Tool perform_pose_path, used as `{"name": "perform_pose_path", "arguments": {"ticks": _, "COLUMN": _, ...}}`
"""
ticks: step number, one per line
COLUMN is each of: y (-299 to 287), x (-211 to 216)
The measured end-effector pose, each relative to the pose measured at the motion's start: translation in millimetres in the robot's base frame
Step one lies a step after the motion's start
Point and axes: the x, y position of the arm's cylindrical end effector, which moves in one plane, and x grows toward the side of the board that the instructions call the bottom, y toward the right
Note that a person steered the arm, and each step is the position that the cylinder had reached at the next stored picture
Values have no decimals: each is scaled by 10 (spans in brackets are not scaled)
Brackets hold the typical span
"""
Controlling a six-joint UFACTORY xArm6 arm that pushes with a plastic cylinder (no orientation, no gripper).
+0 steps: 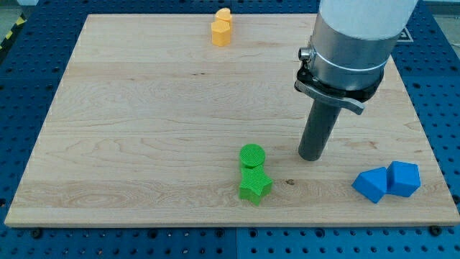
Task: Move the green star towards the bottom left
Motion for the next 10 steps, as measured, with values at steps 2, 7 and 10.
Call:
{"name": "perform_pose_path", "arguments": {"ticks": 2, "y": 0, "x": 0}}
{"name": "perform_pose_path", "arguments": {"ticks": 7, "y": -250, "x": 529}}
{"name": "perform_pose_path", "arguments": {"ticks": 10, "y": -486, "x": 710}}
